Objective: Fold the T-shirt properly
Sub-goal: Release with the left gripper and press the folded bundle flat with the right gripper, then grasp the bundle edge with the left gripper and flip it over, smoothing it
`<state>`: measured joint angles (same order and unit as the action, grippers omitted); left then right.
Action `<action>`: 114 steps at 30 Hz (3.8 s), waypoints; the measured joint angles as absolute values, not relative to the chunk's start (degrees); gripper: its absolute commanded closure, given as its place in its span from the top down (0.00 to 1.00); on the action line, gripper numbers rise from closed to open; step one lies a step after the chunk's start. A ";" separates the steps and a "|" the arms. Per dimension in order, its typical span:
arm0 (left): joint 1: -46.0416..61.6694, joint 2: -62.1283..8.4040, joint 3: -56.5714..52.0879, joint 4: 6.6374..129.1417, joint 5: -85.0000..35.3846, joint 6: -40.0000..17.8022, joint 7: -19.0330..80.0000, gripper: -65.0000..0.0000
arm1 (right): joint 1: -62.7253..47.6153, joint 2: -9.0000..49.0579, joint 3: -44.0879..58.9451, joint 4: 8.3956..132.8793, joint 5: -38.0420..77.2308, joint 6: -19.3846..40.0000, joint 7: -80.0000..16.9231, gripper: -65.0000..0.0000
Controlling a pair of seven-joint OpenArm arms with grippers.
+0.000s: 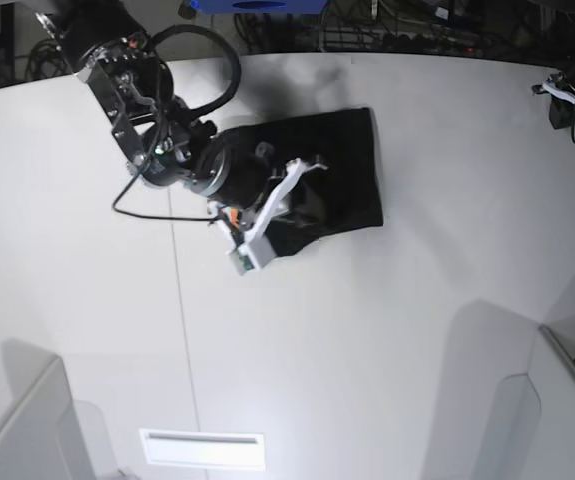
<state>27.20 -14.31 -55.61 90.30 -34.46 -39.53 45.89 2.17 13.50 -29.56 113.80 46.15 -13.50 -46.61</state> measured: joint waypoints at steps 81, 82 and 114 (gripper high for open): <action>27.88 -9.67 -50.54 102.61 -34.85 -39.48 52.93 0.00 | 1.78 19.62 -38.85 112.92 37.89 -31.64 -44.53 0.00; 27.92 -8.27 -49.80 104.68 -34.72 -39.51 53.80 0.00 | 0.49 21.28 -37.78 112.97 37.58 -31.68 -42.35 0.00; 16.38 1.26 -24.77 94.96 -49.36 -33.56 57.21 0.97 | -16.36 24.29 -15.49 112.75 37.45 -18.90 -35.07 0.00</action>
